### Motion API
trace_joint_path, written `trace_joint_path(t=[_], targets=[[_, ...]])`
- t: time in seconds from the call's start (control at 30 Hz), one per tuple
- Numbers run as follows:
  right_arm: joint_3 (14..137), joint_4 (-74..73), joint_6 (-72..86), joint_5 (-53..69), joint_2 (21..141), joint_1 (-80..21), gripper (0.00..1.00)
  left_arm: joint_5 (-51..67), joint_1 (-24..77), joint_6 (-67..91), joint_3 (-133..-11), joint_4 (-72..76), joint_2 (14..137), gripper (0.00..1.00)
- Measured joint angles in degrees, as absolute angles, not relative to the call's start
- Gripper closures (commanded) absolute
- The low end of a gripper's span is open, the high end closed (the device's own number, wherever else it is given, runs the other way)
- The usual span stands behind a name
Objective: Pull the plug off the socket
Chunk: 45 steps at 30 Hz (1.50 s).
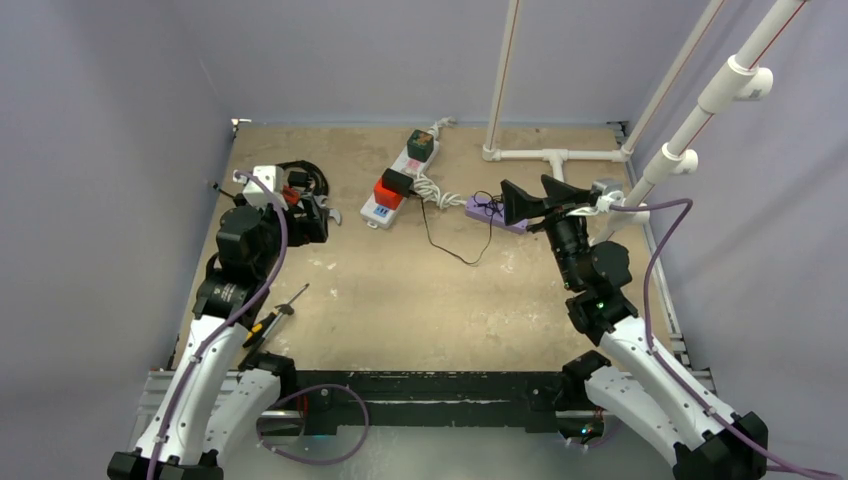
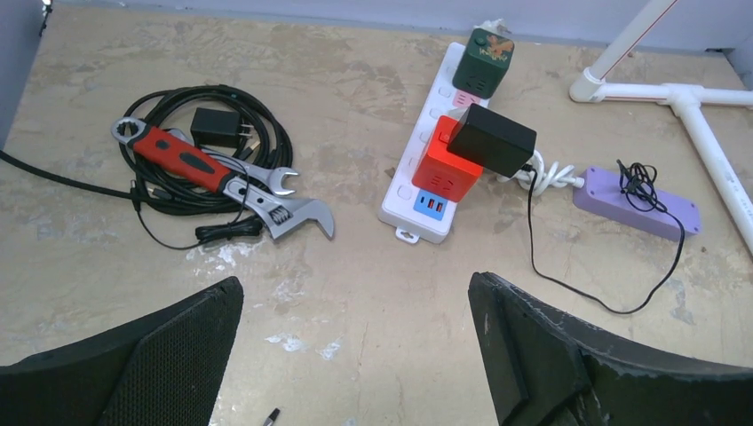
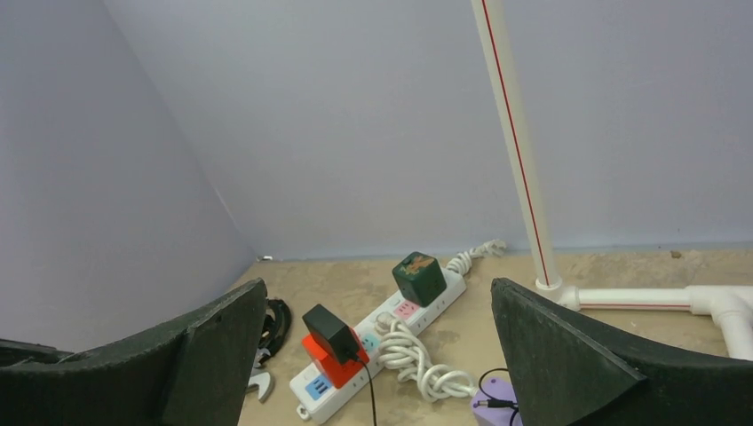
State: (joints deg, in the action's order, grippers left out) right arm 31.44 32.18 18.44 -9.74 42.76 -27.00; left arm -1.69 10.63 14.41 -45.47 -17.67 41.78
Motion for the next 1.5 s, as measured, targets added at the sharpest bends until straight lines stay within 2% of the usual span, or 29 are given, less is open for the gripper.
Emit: trace_joint_path(t=[0.5, 0.93, 1.17, 1.5], targets=[[31.4, 32.6, 19.4, -11.5, 42.9, -27.0, 0.01, -1.7, 10.6, 14.4, -45.5, -17.3, 46.0, 0.05], [29.5, 39.4, 20.6, -6.8, 49.6, -27.0, 0.01, 6.6, 13.9, 15.6, -62.3, -13.7, 78.5, 0.07], [26.3, 43.6, 20.3, -4.9, 51.9, -27.0, 0.01, 13.6, 15.7, 16.6, -64.2, -9.3, 87.7, 0.05], [26.2, 46.1, 19.5, -3.1, 57.7, -27.0, 0.01, 15.2, 17.7, 16.4, -70.8, -2.2, 97.5, 0.01]])
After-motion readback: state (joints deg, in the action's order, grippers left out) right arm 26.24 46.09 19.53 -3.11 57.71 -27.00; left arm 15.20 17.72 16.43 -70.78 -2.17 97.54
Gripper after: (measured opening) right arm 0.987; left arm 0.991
